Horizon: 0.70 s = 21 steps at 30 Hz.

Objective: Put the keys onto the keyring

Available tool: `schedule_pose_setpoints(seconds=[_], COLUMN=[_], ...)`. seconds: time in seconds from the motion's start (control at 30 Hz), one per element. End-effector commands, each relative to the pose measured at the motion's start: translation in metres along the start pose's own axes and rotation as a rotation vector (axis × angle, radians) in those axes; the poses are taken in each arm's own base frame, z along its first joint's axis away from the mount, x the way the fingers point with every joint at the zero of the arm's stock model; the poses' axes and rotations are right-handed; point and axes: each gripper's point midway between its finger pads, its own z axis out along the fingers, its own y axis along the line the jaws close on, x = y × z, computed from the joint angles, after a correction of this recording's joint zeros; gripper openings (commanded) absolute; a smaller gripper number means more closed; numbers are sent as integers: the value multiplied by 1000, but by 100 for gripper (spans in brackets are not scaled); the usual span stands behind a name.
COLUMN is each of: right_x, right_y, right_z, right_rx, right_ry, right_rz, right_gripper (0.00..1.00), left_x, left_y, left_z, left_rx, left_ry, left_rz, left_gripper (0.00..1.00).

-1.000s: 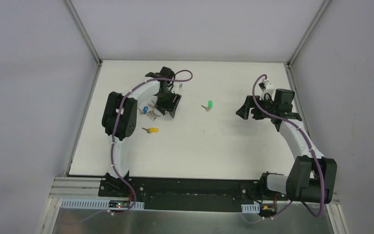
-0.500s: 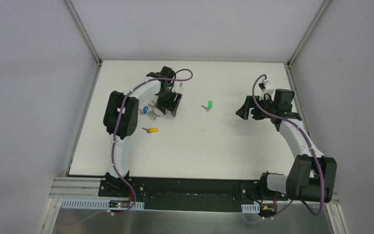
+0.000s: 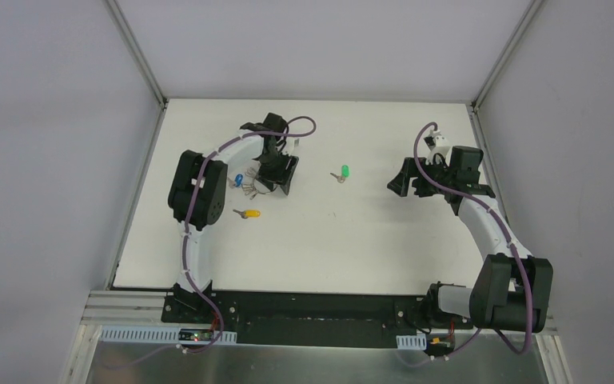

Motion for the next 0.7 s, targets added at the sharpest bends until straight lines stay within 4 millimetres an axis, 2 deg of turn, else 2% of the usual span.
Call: schedule_pose_setpoints(seconds=[0.0, 0.2, 0.33, 0.43, 0.67], right_x=[-7, -7, -8, -8, -8], right_y=[1, 0, -1, -1, -3], right_z=[-4, -4, -6, -8, -7], right_rx=[-4, 2, 8, 9, 11], right_ry=[-21, -21, -27, -33, -31], right_rz=[-28, -32, -36, -39, -40], right_gripper=[98, 98, 98, 98, 98], left_x=[43, 93, 108, 102, 67], left_y=[-37, -89, -116, -122, -105], left_z=[0, 7, 6, -2, -34], left_rx=[52, 118, 143, 135, 4], left_ry=[92, 195, 221, 190, 38], left_rz=[55, 180, 262, 287, 401], left_gripper=[57, 57, 58, 59, 63])
